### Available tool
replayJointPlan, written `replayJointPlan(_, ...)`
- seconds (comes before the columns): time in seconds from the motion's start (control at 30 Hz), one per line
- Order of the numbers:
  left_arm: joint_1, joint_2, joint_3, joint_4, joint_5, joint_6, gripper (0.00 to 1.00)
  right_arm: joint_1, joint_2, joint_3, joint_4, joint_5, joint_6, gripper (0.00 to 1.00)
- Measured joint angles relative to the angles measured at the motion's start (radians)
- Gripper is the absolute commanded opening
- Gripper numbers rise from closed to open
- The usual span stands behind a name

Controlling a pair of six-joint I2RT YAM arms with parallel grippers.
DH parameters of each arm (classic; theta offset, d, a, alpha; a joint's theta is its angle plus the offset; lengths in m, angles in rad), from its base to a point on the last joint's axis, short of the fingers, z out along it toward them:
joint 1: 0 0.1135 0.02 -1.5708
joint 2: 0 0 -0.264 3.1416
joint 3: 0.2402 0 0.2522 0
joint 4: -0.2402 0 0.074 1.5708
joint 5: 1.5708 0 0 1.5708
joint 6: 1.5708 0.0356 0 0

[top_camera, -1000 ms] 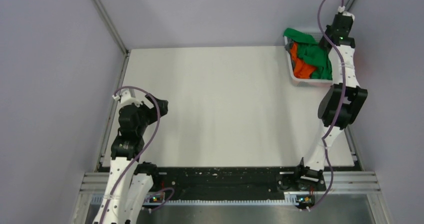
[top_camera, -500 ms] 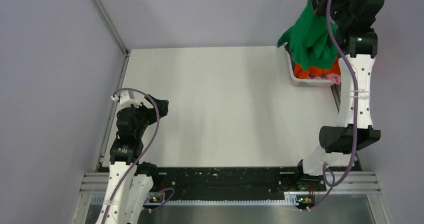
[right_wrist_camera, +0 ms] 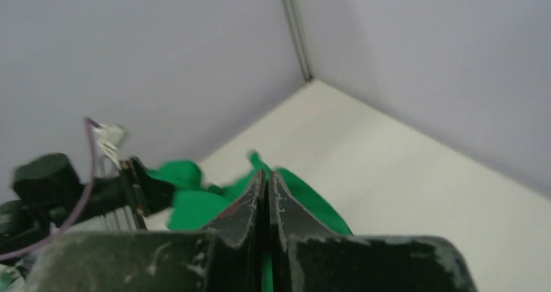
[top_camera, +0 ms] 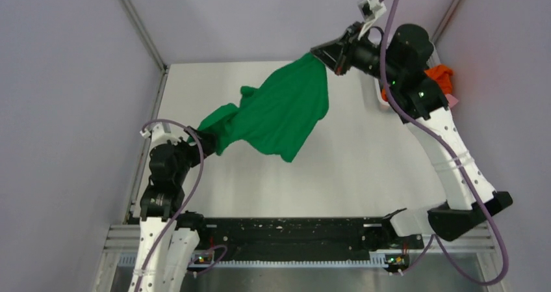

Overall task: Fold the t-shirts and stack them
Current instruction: Move the tshirt to the center of the board, then flatten out the tshirt

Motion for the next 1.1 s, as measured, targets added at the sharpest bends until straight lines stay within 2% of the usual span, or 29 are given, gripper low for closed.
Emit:
replayJointPlan(0.07, 0.0, -0.013, 0.017, -0.045, -0.024, -0.012, 0.99, -0.004, -0.108, -0.206, 0.026, 0.103, 0.004, 0.09)
replayJointPlan(0.13, 0.0, -0.029, 0.032, -0.082, -0.045, -0.022, 0.99, -0.004, -0.207, -0.404, 0.04, 0.211, 0.009, 0.23)
replayJointPlan(0.23, 0.0, -0.055, 0.042, -0.126, -0.068, -0.04, 0.99, -0.005, -0.325, -0.695, 0.026, 0.441, 0.027, 0.67)
replayJointPlan(0.27, 0.0, -0.058, 0.042, -0.137, -0.071, -0.044, 0.99, -0.006, -0.337, -0.762, 0.016, 0.517, 0.038, 0.76)
replayJointPlan(0.3, 0.0, -0.058, 0.042, -0.149, -0.071, -0.051, 0.99, -0.008, -0.339, -0.815, 0.002, 0.589, 0.05, 0.79)
replayJointPlan(0.43, 0.0, -0.024, 0.039, -0.183, -0.059, -0.067, 0.99, -0.015, -0.301, -0.946, -0.106, 0.838, 0.105, 0.83)
replayJointPlan(0.47, 0.0, -0.006, 0.035, -0.192, -0.049, -0.069, 0.99, -0.017, -0.298, -0.966, -0.135, 0.881, 0.122, 0.95)
replayJointPlan(0.5, 0.0, 0.014, 0.032, -0.201, -0.041, -0.071, 0.99, -0.017, -0.299, -0.98, -0.149, 0.902, 0.136, 0.98)
replayJointPlan(0.6, 0.0, 0.08, 0.025, -0.249, -0.034, -0.078, 0.99, -0.018, -0.341, -1.035, -0.134, 0.898, 0.165, 0.99)
replayJointPlan(0.83, 0.0, 0.141, -0.051, -0.299, 0.059, -0.099, 0.99, -0.018, -0.486, -1.191, -0.063, 0.768, 0.21, 0.99)
replayJointPlan(0.97, -0.001, 0.148, -0.165, -0.298, 0.142, -0.138, 0.99, -0.018, -0.48, -1.225, 0.009, 0.698, 0.208, 0.99)
replayJointPlan(1.1, -0.014, 0.129, -0.256, -0.298, 0.162, -0.185, 0.98, -0.018, -0.414, -1.225, 0.113, 0.636, 0.198, 0.99)
